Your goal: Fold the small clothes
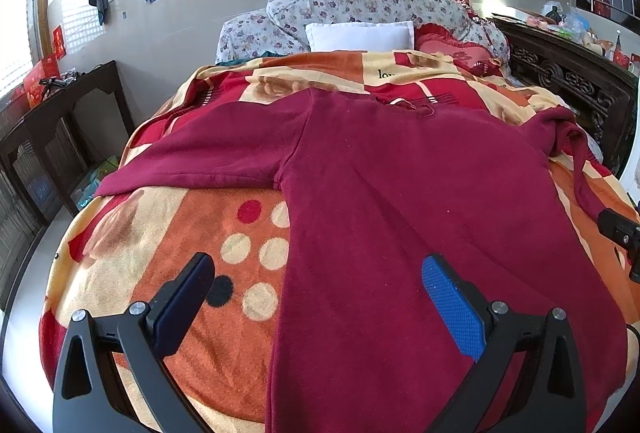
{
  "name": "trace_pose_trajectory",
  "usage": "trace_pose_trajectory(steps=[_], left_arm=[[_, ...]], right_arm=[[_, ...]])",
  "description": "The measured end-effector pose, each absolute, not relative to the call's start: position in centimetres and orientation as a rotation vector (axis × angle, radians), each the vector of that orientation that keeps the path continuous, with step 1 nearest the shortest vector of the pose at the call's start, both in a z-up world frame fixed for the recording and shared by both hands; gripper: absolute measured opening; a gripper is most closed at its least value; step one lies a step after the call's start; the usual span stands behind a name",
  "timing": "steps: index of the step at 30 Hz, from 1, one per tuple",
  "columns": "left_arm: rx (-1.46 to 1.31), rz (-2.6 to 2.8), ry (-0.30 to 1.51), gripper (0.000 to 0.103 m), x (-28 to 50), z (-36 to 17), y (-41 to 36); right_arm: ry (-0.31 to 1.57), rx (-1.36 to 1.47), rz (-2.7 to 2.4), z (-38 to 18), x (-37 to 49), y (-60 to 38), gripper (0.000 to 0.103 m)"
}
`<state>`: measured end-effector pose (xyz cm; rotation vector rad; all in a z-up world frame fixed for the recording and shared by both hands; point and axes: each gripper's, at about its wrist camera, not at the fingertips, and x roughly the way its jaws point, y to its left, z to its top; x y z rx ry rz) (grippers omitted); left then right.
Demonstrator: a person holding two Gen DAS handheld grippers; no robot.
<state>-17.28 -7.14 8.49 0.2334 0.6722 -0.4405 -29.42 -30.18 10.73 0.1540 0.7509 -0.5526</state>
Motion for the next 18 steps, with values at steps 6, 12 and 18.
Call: trace_pose_trajectory(steps=[6,12,18], left_arm=[[0.225,-0.441,0.676,0.103,-17.25,8.42,-7.22],[0.226,-0.447,0.68,0.103,-17.19,8.33,-7.58],[0.228,-0.447,0.68,0.103,-17.26,8.26,-7.74]], right_arm=[[0.75,0.167,-0.56,10.74,-29.18,-30.31,0.103],[0.752,0.162,-0.56,10.77,-29.08,-30.11,0.103],[0.755,0.16,-0.556,10.67,-29.1,-30.13,0.103]])
